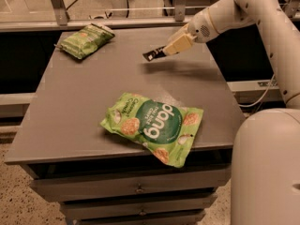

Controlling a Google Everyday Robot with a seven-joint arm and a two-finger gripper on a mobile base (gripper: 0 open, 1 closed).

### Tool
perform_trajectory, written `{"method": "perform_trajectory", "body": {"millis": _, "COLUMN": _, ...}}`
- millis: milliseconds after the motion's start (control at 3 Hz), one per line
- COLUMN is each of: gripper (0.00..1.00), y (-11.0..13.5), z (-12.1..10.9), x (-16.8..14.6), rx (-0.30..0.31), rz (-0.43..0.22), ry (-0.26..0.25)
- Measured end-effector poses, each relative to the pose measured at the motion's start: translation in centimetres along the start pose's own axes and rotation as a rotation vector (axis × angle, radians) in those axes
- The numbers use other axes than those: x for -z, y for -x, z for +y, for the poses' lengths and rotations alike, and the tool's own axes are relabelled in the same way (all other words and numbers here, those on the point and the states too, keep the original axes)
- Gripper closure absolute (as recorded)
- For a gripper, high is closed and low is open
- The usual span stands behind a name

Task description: Move rxbar chocolate near green rice chip bag

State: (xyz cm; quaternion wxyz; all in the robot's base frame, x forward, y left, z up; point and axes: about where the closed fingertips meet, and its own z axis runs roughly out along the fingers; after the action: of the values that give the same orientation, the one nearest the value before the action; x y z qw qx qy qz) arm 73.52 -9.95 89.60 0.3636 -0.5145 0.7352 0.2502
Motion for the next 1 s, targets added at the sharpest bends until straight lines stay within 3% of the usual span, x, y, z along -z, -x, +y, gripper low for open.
{"method": "perform_trajectory", "body": {"millis": 333, "gripper": 1.00, "y": -0.3, "z": 3.9, "x": 2.5, "rx": 0.040, "rz": 0.021, "ry": 0.073}}
{"method": "perform_trajectory", "body": {"millis": 667, "gripper": 1.00, "y": -3.3, "z": 8.1, "x": 4.5, "rx": 0.069, "rz": 0.066, "ry": 0.130}}
{"method": "perform_trajectory", "body": {"millis": 1000, "gripper": 1.00, "y": -6.7, "z": 10.7, "x": 6.3, "rx": 0.097, "rz": 0.102, "ry": 0.142}}
